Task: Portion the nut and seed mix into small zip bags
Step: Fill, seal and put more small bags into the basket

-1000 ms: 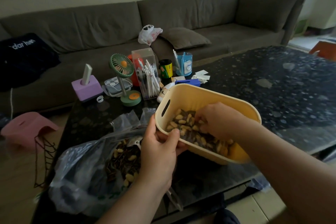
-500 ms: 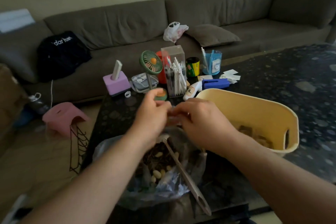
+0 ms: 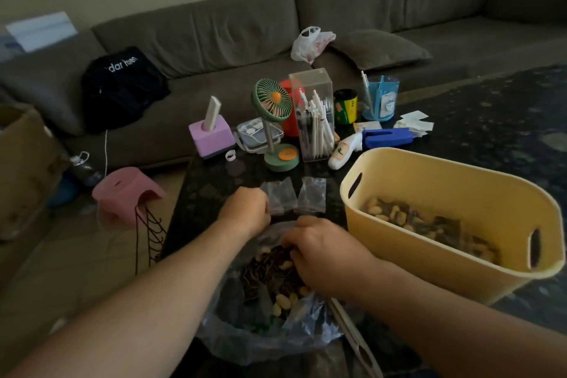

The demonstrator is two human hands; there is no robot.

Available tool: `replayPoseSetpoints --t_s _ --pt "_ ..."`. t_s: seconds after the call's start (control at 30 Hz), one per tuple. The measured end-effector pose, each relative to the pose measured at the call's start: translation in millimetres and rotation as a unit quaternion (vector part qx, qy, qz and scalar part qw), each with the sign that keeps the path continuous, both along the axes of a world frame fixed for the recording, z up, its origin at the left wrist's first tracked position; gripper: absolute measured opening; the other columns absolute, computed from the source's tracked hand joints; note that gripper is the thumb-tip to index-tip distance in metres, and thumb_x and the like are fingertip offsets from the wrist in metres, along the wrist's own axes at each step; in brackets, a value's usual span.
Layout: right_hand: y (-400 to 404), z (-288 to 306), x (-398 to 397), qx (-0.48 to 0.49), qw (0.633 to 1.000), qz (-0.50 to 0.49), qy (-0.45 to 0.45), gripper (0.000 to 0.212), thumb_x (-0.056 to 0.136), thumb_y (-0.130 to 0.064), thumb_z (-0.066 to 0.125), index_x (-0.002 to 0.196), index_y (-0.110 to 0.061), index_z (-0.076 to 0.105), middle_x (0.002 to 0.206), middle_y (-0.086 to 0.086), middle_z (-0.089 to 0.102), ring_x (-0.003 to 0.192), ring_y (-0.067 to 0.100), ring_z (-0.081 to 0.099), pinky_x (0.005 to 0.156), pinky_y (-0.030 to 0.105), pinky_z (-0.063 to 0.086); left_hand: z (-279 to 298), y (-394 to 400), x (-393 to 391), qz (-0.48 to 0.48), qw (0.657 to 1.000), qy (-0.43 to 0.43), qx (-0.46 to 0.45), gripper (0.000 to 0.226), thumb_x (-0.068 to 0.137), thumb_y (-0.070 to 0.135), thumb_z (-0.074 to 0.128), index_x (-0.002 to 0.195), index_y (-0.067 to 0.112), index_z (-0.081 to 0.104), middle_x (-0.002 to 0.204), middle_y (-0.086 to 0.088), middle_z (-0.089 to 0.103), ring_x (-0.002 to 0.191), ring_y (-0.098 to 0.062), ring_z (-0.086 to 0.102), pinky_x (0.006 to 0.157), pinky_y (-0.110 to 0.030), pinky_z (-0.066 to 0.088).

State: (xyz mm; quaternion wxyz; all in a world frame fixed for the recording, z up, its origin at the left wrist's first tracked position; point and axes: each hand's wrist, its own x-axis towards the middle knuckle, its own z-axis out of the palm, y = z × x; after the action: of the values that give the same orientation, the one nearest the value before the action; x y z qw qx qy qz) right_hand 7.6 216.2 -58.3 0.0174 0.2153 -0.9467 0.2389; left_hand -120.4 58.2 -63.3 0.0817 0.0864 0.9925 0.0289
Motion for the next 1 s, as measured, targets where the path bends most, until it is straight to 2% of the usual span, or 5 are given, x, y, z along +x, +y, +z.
replayPoseSetpoints --t_s 0.2,0.33,0.5,0.8,1.0 --pt "3.8 4.5 -2.7 -0.036 0.999 -0.02 0.024 0.026 0.1 -0.016 0.055 0.115 -0.02 0.075 0.111 0.0 0.065 0.098 0.02 0.063 0.088 0.036 0.056 39.7 -11.5 5.7 0.003 0.996 0.071 0.055 0.018 0.099 0.032 0.066 0.097 0.023 0.082 0.09 0.002 0.076 0.076 -0.014 0.067 0.072 -0.033 0.058" --pt "4.1 22.2 1.9 -0.163 0.984 -0.061 0.023 0.017 0.101 -0.027 0.064 0.115 -0.031 0.072 0.103 -0.015 0.069 0.09 0.003 0.063 0.083 0.025 0.056 94.6 -32.5 52.9 0.029 0.948 0.106 0.299 0.009 0.09 0.028 0.077 0.083 0.033 0.077 0.079 0.011 0.075 0.072 -0.007 0.069 0.069 -0.03 0.058" --pt "-14.0 42.7 16.8 -0.416 0.904 -0.061 -0.069 0.029 0.084 -0.061 0.07 0.099 -0.037 0.061 0.091 -0.002 0.07 0.084 0.029 0.07 0.074 0.054 0.061 90.5 -39.4 117.3 -0.019 0.881 0.0 0.473 0.024 0.086 0.024 0.082 0.094 0.042 0.07 0.086 0.008 0.08 0.081 -0.013 0.078 0.084 -0.045 0.064" --pt "-24.1 35.3 25.9 -0.342 0.931 -0.104 -0.079 0.02 0.096 -0.048 0.068 0.091 -0.029 0.065 0.079 0.002 0.075 0.075 0.024 0.074 0.07 0.055 0.061 59.5 -38.2 152.1 0.007 0.838 -0.015 0.545 0.01 0.097 0.021 0.073 0.096 0.027 0.081 0.088 0.005 0.081 0.086 -0.011 0.079 0.085 -0.04 0.065" --pt "-10.6 40.1 27.5 -0.184 0.978 -0.094 0.022 0.013 0.099 -0.027 0.066 0.107 -0.029 0.077 0.074 -0.015 0.069 0.069 0.002 0.066 0.063 0.016 0.052 56.1 -41.5 149.7 0.05 0.837 0.014 0.545 0.015 0.091 0.018 0.081 0.087 0.032 0.08 0.081 0.003 0.079 0.079 -0.017 0.078 0.084 -0.052 0.065"
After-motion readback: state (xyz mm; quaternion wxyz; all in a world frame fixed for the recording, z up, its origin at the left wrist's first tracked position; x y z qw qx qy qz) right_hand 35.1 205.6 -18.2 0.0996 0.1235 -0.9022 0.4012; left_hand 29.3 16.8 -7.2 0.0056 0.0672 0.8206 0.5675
